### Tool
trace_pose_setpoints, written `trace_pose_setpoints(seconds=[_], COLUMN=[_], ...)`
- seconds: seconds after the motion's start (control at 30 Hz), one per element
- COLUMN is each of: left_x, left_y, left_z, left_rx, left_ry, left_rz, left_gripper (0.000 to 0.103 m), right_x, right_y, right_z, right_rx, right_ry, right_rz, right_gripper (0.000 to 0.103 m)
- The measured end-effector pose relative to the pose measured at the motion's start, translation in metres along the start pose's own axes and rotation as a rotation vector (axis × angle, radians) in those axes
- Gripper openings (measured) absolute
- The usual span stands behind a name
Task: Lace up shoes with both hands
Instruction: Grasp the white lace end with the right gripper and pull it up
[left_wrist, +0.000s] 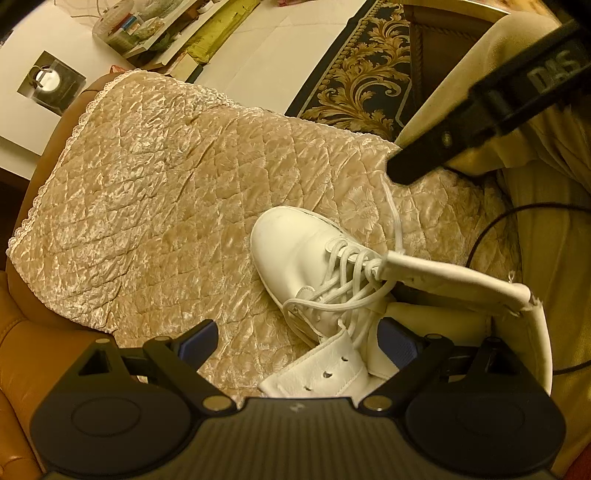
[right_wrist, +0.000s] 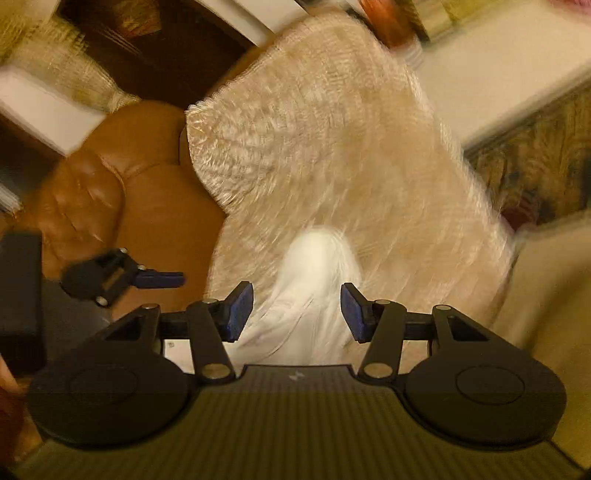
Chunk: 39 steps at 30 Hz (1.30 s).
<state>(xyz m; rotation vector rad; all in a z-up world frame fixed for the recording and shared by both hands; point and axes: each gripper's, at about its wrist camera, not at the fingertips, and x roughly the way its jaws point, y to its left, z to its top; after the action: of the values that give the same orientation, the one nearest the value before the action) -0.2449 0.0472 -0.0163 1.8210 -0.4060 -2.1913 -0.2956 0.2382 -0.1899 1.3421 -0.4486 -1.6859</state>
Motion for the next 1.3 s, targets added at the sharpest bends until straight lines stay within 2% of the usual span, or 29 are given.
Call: trace_pose_setpoints(seconds=[0.17, 0.33, 0.43, 0.5, 0.53, 0.63, 0.7, 0.83, 0.93, 1.1, 1.3], left_x=[-0.003, -0.007, -0.010, -0.012, -0.013, -0.016, -0.019, -0.022, -0.022, -0.023, -0.024], left_y=[0.001, 0.004, 0.006, 0.007, 0.008, 0.010, 0.012, 0.014, 0.017, 0.018, 0.019], left_z=[-0.004, -0.008, -0.011, -0.012, -0.013, -0.016, -0.018, -0.021, -0.025, -0.028, -0.028], left_rx=[-0.018, -0.046, -0.064, -0.077, -0.083, -0.102, -0.114, -0.140, -0.159, -0.171, -0.188], left_ry=[-0.016, -0.028, -0.034, -0.038, -0.040, -0.046, -0.050, -0.056, -0.053, -0.055, -0.069], left_rz=[0.003, -0.003, -0.008, -0.011, -0.013, -0.018, -0.022, -0.029, -0.034, -0.039, -0.056], left_gripper=[0.096, 0.096, 0.096, 0.096, 0.096, 0.096, 0.096, 0.096, 0.096, 0.096, 0.097], right_x=[0.020, 0.028, 0.037, 0.043, 0.044, 0.045, 0.045, 0.037, 0.024, -0.006, -0.059], right_y=[-0.040, -0.032, -0.026, -0.023, -0.022, -0.016, -0.012, 0.009, 0.017, 0.002, -0.022], right_z=[-0.010, -0.011, -0.013, -0.015, -0.015, -0.016, -0.014, -0.012, -0.008, 0.018, 0.067], right_rx=[0.333, 0.346, 0.341, 0.334, 0.326, 0.286, 0.252, 0.078, 0.008, 0.051, 0.108], right_ry=[0.094, 0.117, 0.143, 0.155, 0.158, 0.139, 0.136, 0.091, 0.023, -0.127, -0.327], right_rz=[0.128, 0.218, 0.209, 0.207, 0.211, 0.201, 0.199, 0.132, 0.084, 0.045, 0.021], right_gripper=[0.052, 0.052, 0.052, 0.040, 0.026, 0.013, 0.008, 0.005, 0.005, 0.005, 0.005])
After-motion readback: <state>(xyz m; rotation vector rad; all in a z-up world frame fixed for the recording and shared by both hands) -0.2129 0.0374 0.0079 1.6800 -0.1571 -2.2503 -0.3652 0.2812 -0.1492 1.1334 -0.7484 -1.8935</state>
